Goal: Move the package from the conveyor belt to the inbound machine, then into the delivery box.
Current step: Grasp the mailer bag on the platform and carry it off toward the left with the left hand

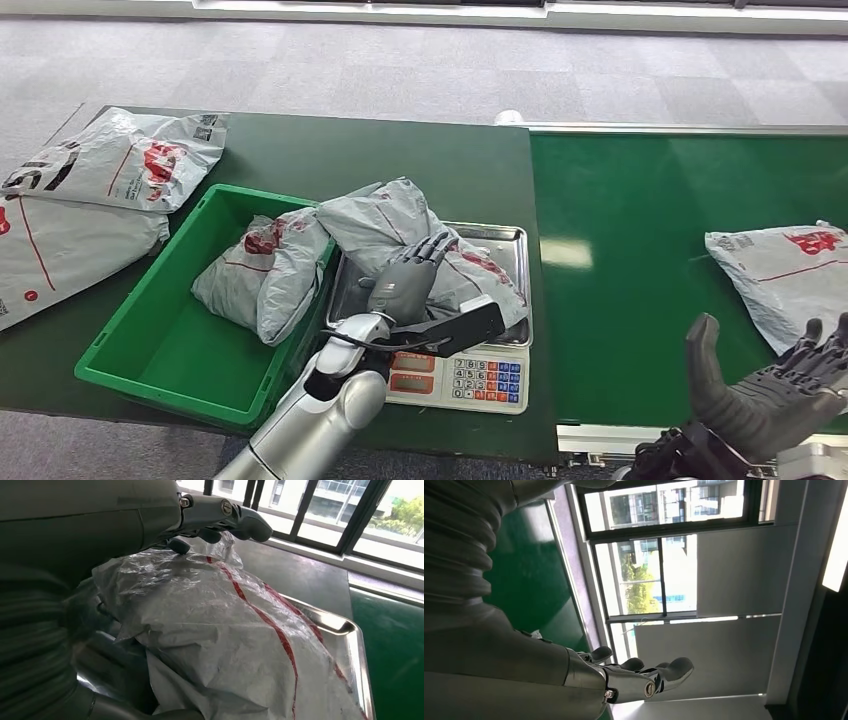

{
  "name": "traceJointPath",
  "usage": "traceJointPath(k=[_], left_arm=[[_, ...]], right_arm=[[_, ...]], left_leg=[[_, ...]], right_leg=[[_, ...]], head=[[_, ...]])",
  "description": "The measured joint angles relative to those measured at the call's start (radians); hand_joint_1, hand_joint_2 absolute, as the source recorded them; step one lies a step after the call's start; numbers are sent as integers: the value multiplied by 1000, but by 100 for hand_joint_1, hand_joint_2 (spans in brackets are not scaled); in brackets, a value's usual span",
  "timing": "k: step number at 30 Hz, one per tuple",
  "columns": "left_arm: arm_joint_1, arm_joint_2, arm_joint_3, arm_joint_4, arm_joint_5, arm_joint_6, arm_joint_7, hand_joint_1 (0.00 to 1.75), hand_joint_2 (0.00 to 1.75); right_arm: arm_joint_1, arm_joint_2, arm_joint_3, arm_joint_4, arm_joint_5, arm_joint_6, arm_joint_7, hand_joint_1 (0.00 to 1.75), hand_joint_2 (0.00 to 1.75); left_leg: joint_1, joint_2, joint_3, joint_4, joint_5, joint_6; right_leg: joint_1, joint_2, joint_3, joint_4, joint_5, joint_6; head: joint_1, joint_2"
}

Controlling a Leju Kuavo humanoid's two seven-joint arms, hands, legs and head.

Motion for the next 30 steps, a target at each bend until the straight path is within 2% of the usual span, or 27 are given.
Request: traceJointPath(k=[1, 4, 5, 12, 18, 22, 27, 30], left_arm=[[-7, -11, -5, 24, -6, 9, 10, 13, 175], [-23, -34, -10, 86, -20, 31, 32, 144, 175], [-26, -38, -10, 104, -27, 37, 40, 175, 175], [-46, -42, -8, 216, -85, 93, 85, 175, 175], [-54, -28, 11, 226, -133, 108, 89, 175, 175], [-48, -13, 43, 177, -151, 115, 64, 175, 175], [-29, 4, 91, 37, -123, 154, -10, 175, 175], [-12, 23, 102, -90, -149, 241, -56, 175, 175]], right_arm=[[-2, 2, 6, 0, 0, 0, 0, 0, 175], [-9, 4, 26, 1, -7, 0, 0, 0, 175], [-10, 4, 32, 2, -9, 0, 0, 0, 175], [-15, 4, 67, 22, -5, 0, 0, 0, 175], [-31, 4, 85, 59, -14, 0, 0, 0, 175], [-43, 4, 86, 83, -21, 0, 0, 0, 175], [-46, 4, 86, 101, -19, 0, 0, 0, 175], [-39, 4, 86, 105, -14, 0, 0, 0, 175]], left_leg=[[0, 0, 0, 0, 0, 0], [0, 0, 0, 0, 0, 0], [0, 0, 0, 0, 0, 0], [0, 0, 0, -1, 0, 0], [0, 0, 0, 0, 0, 0], [0, 0, 0, 0, 1, 0], [0, 0, -1, -1, 1, -1], [1, 0, -2, 0, 1, -1]], right_leg=[[0, 0, 0, 0, 0, 0], [0, 0, 0, 0, 0, 0], [0, 0, 0, 0, 0, 0], [0, 0, 0, 1, 0, 0], [0, 0, 0, 1, 0, 0], [0, -1, 0, 1, 0, 0], [0, -1, -1, 1, 0, 0], [1, -1, -2, 1, 0, 0]], head=[[0, 0], [0, 0], [0, 0], [0, 0], [0, 0], [0, 0], [0, 0], [0, 0]])
